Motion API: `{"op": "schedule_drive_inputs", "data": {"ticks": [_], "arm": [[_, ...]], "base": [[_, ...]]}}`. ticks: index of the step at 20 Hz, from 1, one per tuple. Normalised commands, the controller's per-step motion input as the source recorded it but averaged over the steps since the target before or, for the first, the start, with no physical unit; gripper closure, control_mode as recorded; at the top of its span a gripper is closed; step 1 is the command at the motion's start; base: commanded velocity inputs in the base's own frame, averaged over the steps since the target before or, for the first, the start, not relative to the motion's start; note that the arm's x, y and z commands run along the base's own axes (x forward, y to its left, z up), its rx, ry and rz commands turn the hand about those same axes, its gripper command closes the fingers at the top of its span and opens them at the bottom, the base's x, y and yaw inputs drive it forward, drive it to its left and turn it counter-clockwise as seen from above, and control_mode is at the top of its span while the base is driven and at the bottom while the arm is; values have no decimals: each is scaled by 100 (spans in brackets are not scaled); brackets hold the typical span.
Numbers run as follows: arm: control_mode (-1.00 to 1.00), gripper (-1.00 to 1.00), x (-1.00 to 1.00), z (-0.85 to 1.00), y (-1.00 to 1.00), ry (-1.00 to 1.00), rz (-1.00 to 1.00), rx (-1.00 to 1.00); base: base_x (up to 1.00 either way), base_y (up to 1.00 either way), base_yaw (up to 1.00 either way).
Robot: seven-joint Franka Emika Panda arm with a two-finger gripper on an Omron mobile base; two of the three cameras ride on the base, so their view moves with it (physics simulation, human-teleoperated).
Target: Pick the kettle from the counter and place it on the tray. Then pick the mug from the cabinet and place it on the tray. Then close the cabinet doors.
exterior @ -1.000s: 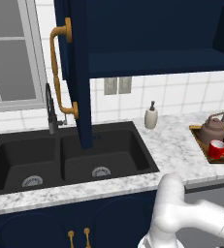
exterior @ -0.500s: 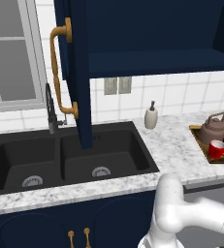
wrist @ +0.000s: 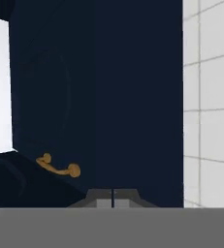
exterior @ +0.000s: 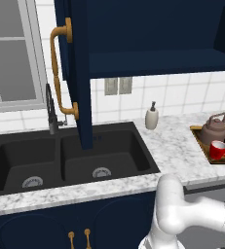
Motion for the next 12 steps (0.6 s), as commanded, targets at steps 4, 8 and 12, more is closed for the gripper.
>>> {"op": "schedule_drive_inputs", "data": {"ticks": [4,8,12], "arm": [[-100,100,6,38,0,-26,0,8],[-100,100,1,57,0,-23,0,0],[-100,100,0,66,0,-17,0,0]], "base": [[0,0,0],[0,0,0],[0,0,0]]}}
